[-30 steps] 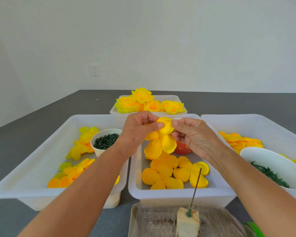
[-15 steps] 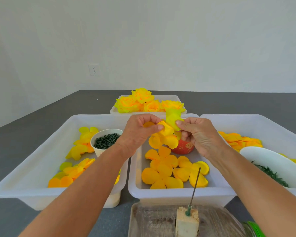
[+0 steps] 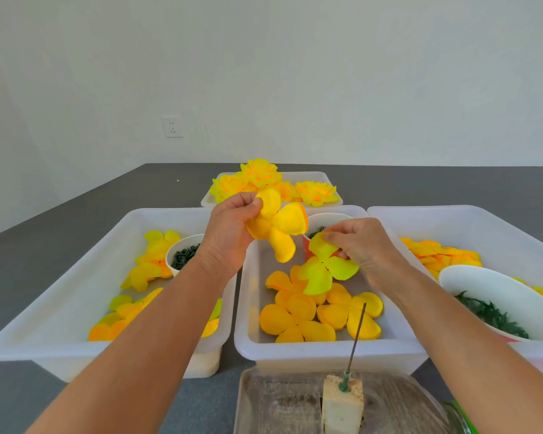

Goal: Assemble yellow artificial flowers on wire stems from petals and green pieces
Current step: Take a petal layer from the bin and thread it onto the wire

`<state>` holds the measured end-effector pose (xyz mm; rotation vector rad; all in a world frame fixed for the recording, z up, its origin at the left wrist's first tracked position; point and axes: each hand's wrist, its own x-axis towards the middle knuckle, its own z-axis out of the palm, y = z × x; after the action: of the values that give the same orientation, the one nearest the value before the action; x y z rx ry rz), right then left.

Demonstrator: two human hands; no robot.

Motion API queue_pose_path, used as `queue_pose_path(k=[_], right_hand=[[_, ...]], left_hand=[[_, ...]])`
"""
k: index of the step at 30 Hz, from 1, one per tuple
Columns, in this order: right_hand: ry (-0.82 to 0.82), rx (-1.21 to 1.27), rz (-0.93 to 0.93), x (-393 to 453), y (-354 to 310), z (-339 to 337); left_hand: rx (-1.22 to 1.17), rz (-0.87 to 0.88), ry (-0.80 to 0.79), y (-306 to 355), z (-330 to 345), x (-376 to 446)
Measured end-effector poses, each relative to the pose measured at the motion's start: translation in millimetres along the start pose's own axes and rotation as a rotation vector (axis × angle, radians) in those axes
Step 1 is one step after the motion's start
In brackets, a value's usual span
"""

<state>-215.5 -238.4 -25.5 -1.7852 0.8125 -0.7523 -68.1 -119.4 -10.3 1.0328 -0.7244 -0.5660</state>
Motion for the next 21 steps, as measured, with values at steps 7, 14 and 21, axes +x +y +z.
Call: queue_pose_path(k=[7,14,21], right_hand=[[-0.389,-0.271,0.028,-7,3,1],[-0.347,0.364,0.085,-2,-8,2],[-0.375,0.251,-0.085,-9,-6,1]], left_hand=[[0.064,-0.042,0.011,-2,3,-2],[0.287,-0.076,-0.053,-7,7,-6],[0.393,-0.019,-0.187,-8,9,-12]])
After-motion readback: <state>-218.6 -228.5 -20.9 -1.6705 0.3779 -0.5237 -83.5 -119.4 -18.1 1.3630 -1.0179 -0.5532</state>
